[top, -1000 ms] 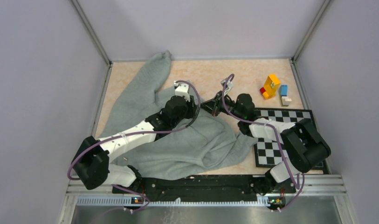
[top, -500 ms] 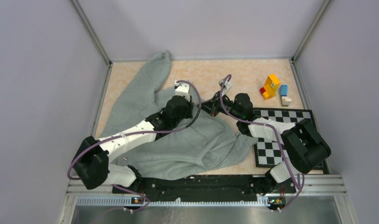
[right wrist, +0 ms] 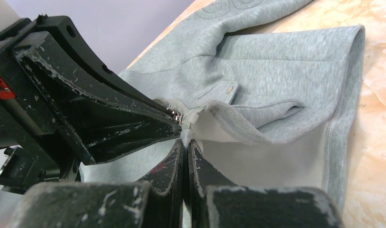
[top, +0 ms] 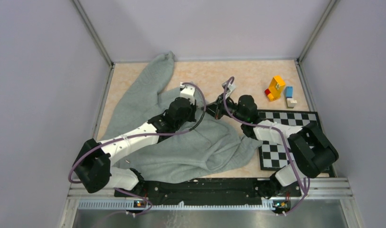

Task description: Zip up the jacket

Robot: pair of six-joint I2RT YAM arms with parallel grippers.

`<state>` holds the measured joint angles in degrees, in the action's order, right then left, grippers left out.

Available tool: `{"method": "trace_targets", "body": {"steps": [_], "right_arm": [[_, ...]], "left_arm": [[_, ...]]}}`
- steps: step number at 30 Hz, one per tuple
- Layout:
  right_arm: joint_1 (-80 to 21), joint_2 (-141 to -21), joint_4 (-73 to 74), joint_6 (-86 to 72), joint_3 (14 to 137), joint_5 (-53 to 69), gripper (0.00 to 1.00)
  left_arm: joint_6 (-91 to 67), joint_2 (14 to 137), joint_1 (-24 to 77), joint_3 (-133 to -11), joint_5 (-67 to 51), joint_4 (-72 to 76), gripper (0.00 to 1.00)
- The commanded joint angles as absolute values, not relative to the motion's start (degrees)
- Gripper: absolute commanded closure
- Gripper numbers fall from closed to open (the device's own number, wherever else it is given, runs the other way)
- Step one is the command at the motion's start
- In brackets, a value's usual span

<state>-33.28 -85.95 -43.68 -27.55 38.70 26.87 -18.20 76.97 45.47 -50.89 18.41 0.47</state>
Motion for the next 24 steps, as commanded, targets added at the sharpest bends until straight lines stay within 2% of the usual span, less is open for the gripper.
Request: {"method": "trace_targets", "body": {"steps": [1,8,14,17,24], "right_arm": [[-33.5,-82.2,-44.1,-24.6,41.5,25.4,1.00],[-30.5,-83.5,-49.3,-25.5,40.6,31.6,1.00],[-29.2,-85.1,-57.9,-30.6,40.0,32.7,1.00],[-28.1,-85.1,-58.4,-32.3,40.5,30.2,1.00],[-23.1,-84.8,-53.1,-33.0,42.0,19.0,1.00]], "left_arm": [[-17.2,74.4,44.3,-50.6,13.0,-3.4,1.00],[-21.4,70.0,37.3,-44.1,-9.8,-4.2,1.00],[-30.8,68.5,30.2,-34.4,-20.7,3.5,1.00],[-31.6,68.4,28.9,-33.3,-20.5,2.9,1.00],[-30.2,65.4,27.6,-36.7,-7.8,-10.8,1.00]]}}
